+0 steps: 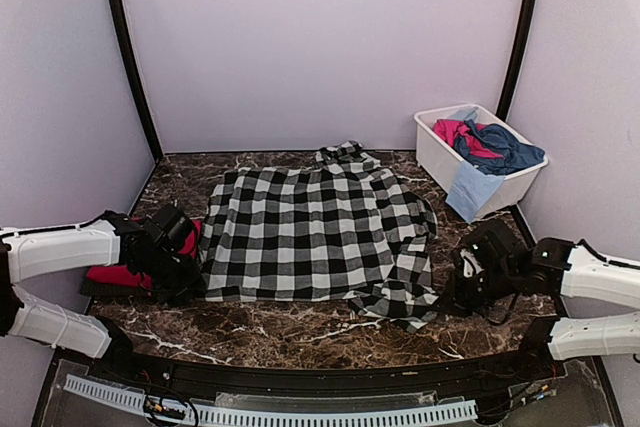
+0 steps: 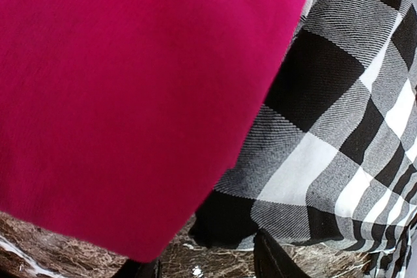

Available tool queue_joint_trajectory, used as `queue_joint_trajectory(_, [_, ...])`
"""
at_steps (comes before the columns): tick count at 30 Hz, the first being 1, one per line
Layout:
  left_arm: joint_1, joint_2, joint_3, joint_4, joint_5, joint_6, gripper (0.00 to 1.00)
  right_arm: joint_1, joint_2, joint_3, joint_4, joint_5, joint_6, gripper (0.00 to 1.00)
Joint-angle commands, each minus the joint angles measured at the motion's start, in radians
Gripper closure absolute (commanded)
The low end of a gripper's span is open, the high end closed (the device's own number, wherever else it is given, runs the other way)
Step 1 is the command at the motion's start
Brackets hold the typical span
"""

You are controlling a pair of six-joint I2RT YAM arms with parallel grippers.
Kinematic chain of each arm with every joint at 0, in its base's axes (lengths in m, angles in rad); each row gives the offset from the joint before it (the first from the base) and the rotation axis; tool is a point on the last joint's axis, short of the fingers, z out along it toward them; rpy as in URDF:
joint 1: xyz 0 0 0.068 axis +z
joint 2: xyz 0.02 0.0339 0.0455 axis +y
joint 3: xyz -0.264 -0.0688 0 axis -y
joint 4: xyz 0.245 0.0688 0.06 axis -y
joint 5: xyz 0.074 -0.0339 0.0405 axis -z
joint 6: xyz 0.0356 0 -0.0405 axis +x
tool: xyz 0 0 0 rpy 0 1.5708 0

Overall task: Fold and stack the mixed laundry pile
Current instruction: Pick up the flattened shirt from the center of the board.

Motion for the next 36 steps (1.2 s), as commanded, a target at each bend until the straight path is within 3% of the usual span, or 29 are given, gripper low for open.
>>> queue_joint_trajectory(1, [-0.005,0.028,-0.005,0.039,-0.024,-0.001,0.54,-0.008,-0.004,0.029,0.021,0.004,-0.009,1.0])
queue_joint_trajectory(4, [-0.005,0.033,0.0,0.048,-0.032,0.003,0.59,-0.009,-0.01,0.03,0.016,0.002,-0.006,1.0])
queue_joint_trajectory(12, [-0.005,-0.047,0.002,0.037,-0.034,0.009,0.97,-0.009,-0.024,0.049,-0.005,0.018,-0.008,1.0])
queue_joint_trajectory(14, [-0.005,-0.057,0.013,0.024,-0.049,0.019,1.0,-0.011,-0.025,0.064,-0.011,0.025,-0.014,1.0])
queue_joint_trajectory(20, [-0.005,-0.073,0.063,-0.007,-0.081,0.057,1.0,-0.018,-0.024,0.124,-0.049,0.057,-0.049,1.0])
queue_joint_trajectory(27, [-0.005,-0.075,0.126,-0.014,-0.132,0.118,1.0,-0.108,0.002,0.194,-0.059,0.07,-0.146,1.0])
queue_joint_trajectory(36, [0.022,0.001,0.237,0.036,-0.181,0.258,1.0,-0.252,0.205,0.402,0.018,0.051,-0.346,1.0])
